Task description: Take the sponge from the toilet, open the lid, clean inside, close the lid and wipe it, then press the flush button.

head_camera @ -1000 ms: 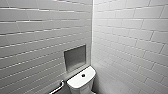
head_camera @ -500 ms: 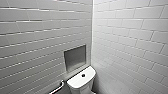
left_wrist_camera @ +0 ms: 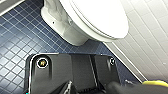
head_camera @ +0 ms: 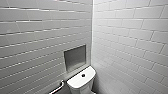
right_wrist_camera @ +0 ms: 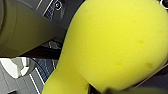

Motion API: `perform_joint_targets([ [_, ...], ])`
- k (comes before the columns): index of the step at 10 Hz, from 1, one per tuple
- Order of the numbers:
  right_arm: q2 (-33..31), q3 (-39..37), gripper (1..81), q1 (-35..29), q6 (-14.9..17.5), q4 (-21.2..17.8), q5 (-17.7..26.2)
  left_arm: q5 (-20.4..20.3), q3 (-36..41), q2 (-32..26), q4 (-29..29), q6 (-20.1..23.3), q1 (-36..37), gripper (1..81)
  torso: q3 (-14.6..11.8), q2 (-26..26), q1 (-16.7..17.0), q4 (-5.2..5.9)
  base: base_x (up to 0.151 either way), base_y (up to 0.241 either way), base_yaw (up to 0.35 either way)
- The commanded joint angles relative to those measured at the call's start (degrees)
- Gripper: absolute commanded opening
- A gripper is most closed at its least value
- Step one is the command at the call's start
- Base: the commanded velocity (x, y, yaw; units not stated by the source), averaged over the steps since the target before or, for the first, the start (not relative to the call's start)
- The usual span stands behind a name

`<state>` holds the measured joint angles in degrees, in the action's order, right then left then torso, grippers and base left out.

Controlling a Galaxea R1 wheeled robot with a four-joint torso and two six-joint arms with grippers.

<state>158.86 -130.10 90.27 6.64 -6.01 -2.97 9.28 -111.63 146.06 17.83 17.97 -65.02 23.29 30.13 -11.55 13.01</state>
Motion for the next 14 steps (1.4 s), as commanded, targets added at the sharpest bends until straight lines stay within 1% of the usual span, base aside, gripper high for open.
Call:
perform_joint_targets([
  [1,-0.79,1.00,1.0,-1.80,0.39,-0.41,3.68,6.72,8.00,-5.24,5.37,-0.04,11.43,81.1,0.00,0.00,0.00,0.00,0.000,0.000,0.000],
  [2,-0.62,0.91,1.0,-1.89,0.39,-0.41,3.68,7.33,10.27,-6.20,6.50,-0.04,13.55,81.1,0.00,0.00,0.00,0.00,0.000,0.000,0.000],
  [3,-0.44,0.65,1.0,-1.80,0.39,-0.41,3.68,7.33,12.13,-7.09,7.30,-0.04,15.74,81.1,1.86,0.00,0.00,0.00,0.000,0.000,0.000],
  [5,-0.09,0.12,1.0,-1.89,0.39,-0.41,3.68,7.33,16.44,-9.11,9.41,-0.13,20.75,81.1,4.21,0.00,0.02,0.00,0.000,0.000,0.000],
  [6,0.08,-0.23,1.0,-1.97,0.39,-0.41,3.68,8.12,18.28,-9.99,11.08,-0.13,23.39,81.1,5.51,0.00,0.00,0.00,0.000,0.000,0.000],
  [7,0.26,-0.41,1.0,-2.06,0.39,-0.41,3.68,9.00,18.73,-10.16,11.87,-0.13,25.51,81.1,3.67,-0.02,0.00,0.00,0.000,0.000,0.000],
  [9,1.14,-1.73,1.0,-2.15,0.39,-0.49,3.68,10.23,19.25,-10.16,14.42,-0.21,30.86,81.1,4.64,-0.04,-0.02,0.00,0.000,0.000,0.000],
  [14,2.28,-3.05,1.0,-2.32,0.39,-0.49,3.77,10.41,18.64,-7.88,18.89,-0.22,40.09,81.1,4.61,-0.09,-0.04,0.00,0.000,0.000,0.000],
])
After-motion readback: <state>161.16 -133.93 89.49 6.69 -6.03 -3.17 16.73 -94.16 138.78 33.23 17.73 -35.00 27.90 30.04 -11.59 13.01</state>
